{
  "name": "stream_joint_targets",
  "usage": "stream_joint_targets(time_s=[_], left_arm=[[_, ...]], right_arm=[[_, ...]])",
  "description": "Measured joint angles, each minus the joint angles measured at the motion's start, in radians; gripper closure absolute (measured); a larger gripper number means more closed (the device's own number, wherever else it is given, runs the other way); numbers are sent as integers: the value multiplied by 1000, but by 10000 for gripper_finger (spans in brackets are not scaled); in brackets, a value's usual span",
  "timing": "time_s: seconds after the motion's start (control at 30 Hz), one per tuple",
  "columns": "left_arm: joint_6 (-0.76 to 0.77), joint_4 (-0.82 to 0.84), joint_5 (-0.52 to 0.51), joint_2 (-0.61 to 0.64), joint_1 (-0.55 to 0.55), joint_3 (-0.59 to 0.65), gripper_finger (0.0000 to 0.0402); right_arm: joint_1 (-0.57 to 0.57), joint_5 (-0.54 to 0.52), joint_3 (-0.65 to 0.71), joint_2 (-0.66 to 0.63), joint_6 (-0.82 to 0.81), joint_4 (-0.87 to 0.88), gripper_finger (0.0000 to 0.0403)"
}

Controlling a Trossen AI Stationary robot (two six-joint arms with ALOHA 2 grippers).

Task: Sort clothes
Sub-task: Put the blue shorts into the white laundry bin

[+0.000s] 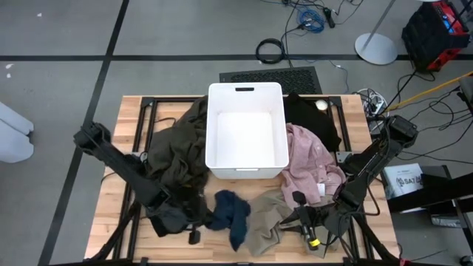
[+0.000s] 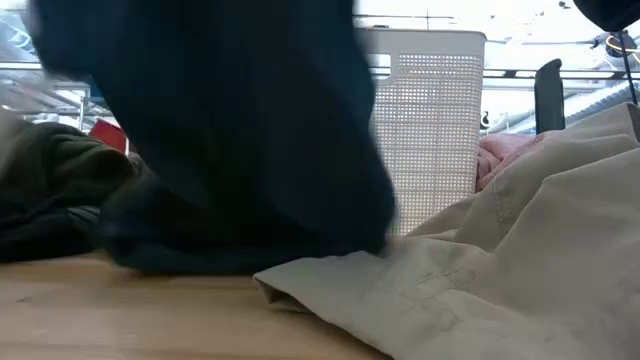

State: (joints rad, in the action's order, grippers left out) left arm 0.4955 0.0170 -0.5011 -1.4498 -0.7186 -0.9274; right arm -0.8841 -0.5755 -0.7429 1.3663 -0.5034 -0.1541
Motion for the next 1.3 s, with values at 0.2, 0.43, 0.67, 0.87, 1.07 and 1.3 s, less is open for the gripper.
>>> stream_joint_targets(time_s=[0.2, 0.43, 0.67, 0.87, 1.07, 1.3], left_arm=[[-87, -11, -118, 46, -66, -58, 398], [-135, -8, -230, 60, -114, -126, 398], [-164, -9, -240, 60, -110, -176, 398], [-134, -3, -206, 59, -76, -176, 399], [-85, 0, -184, 46, -53, -176, 399], [-81, -3, -144, 24, -40, -176, 399]], right_arm=[[-13, 6, 0, -17, -34, -2, 328], [-21, 5, 0, -26, 30, -95, 328], [2, -1, 0, 10, 392, -483, 328], [81, -2, -4, 67, 556, -659, 323], [155, -2, -151, 185, 616, -564, 270], [206, -82, -513, 353, 619, -96, 204]])
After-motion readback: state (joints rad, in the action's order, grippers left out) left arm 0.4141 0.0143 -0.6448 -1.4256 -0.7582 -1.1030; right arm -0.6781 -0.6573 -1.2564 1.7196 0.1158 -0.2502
